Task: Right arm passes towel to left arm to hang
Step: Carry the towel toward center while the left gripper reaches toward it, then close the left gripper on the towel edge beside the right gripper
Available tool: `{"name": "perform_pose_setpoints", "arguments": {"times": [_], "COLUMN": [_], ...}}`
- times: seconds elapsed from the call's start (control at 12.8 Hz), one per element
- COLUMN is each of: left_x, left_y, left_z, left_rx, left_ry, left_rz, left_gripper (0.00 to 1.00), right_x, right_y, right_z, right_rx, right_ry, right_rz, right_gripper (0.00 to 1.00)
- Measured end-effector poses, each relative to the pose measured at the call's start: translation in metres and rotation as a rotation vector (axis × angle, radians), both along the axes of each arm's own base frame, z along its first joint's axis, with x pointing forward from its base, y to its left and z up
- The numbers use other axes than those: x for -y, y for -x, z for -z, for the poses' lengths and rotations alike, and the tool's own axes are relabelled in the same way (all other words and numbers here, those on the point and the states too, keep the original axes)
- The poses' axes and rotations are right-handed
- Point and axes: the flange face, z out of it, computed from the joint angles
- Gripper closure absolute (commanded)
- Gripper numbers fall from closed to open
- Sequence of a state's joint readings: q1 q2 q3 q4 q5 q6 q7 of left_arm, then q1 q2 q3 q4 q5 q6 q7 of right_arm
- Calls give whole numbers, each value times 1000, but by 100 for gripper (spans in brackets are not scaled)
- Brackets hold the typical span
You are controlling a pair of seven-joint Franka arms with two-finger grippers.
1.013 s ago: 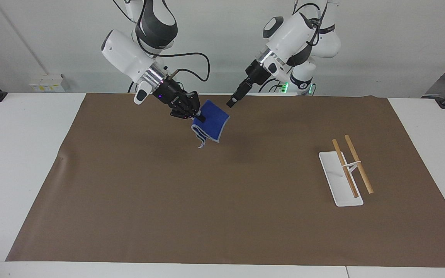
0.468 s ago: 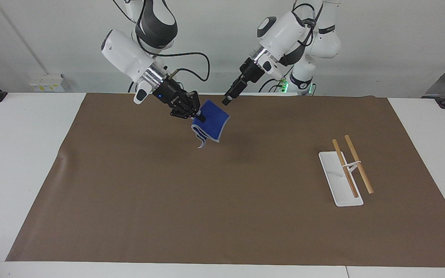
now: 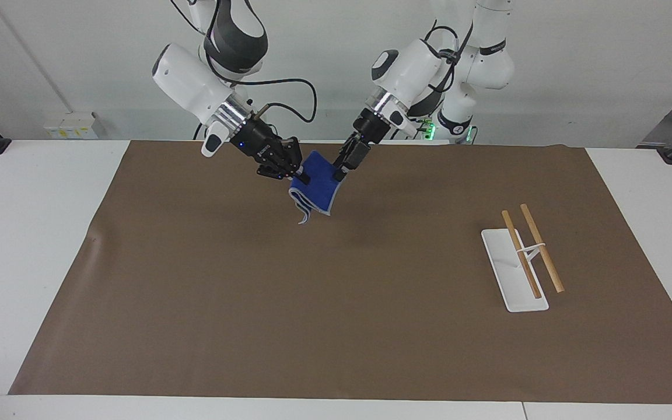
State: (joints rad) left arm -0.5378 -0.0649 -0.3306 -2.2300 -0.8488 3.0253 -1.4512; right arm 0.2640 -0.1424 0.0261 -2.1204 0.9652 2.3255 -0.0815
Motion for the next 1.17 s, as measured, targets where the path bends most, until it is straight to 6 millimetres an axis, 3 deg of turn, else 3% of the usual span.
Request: {"name": "perform_pose_setpoints", "arguments": {"times": [0.23, 0.55, 0.78, 1.17], "left_x": [4, 4, 3, 2], "left_y": [-2, -9, -11, -13], "left_z": [-11, -14, -12, -11], "left_rx": [-3, -7, -10, 7], "left_ry": [31, 45, 44, 31], "left_rz": [-17, -33, -36, -24], "left_gripper": [3, 29, 41, 76], "right_x": [0, 0, 0, 0], "right_y": [0, 0, 0, 0], "right_z": [0, 0, 0, -1], "right_rx": [0, 1, 2, 5], "right_ry": [0, 0, 0, 1], "right_rz": [0, 0, -1, -3], "right_gripper": [100, 100, 100, 100]}}
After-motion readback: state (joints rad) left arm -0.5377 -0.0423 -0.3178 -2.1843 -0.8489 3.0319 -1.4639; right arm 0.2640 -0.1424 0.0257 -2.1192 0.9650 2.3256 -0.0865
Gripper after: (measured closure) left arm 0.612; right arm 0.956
